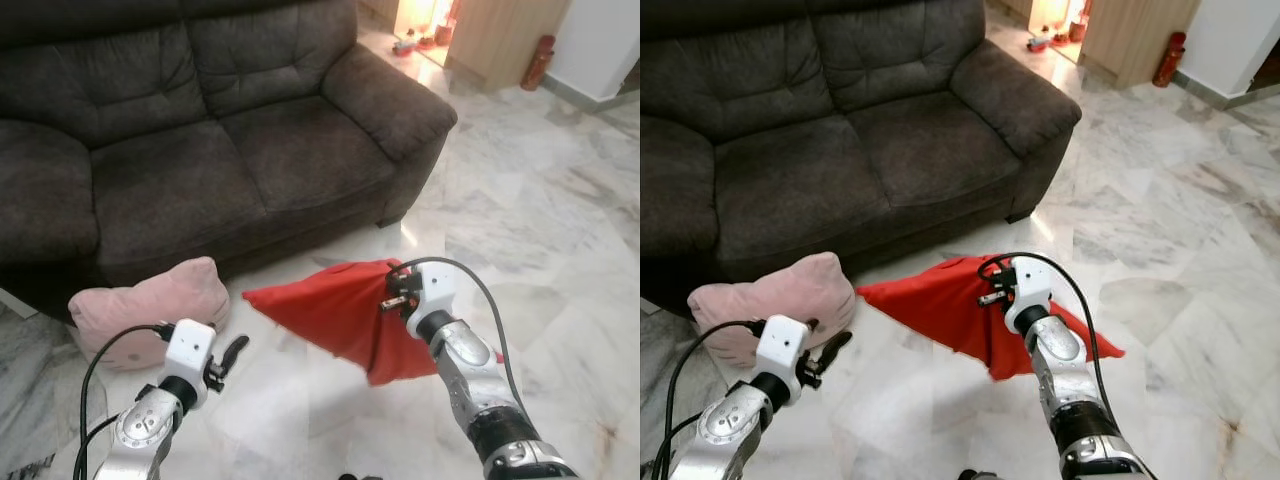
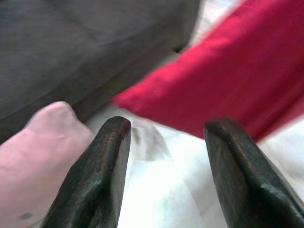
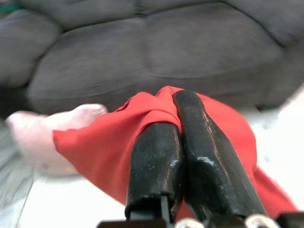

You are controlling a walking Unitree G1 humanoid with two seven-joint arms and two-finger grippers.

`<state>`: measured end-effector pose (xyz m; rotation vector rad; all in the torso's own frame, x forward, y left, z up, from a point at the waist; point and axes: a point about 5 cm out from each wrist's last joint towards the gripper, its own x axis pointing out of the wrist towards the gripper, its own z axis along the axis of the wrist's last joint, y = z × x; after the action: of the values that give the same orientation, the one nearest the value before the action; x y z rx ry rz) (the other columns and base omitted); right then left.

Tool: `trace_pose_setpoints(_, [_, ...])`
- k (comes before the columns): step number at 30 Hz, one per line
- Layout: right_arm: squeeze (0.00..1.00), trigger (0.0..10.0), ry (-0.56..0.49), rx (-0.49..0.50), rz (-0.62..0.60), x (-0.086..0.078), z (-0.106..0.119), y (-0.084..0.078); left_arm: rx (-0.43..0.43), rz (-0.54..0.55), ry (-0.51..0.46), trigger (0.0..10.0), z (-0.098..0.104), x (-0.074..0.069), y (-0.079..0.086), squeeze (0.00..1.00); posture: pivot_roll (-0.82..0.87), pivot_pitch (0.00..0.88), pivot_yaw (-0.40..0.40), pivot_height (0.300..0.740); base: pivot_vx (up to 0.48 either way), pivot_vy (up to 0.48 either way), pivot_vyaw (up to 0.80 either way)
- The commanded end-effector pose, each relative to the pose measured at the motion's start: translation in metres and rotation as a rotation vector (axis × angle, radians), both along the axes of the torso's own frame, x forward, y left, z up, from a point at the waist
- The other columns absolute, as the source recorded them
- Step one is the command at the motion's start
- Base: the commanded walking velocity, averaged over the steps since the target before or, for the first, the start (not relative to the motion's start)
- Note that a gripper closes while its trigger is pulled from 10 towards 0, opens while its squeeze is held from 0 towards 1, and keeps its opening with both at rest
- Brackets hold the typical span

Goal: Move the pillow to the sofa from floor

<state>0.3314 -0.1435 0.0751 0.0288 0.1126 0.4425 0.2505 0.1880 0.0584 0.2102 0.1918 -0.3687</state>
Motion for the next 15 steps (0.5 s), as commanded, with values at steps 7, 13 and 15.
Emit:
trace_pose_setpoints(7, [0.0, 10.0, -0.142, -0.139, 0.308, 0.0, 0.03, 0.016, 0.115, -0.206, 0.064, 10.0, 0.007, -0.013, 0.006, 0.0, 0.0, 0.07, -0.009, 0.74, 0.0, 0.0, 0.0])
trace_pose_setpoints(13, [0.0, 10.0, -0.126, -0.181, 0.392, -0.004, 0.027, 0.018, 0.199, -0.358, 0.082, 10.0, 0.018, -0.027, 0.006, 0.0, 0.0, 0.076, -0.011, 0.74, 0.0, 0.0, 0.0])
trace_pose_setpoints(15, [0.0, 10.0, -0.123, -0.171, 0.4, -0.004, 0.028, 0.018, 0.214, -0.424, 0.119, 10.0, 0.02, -0.037, 0.005, 0.0, 0.01, 0.09, -0.013, 0.74, 0.0, 0.0, 0.0])
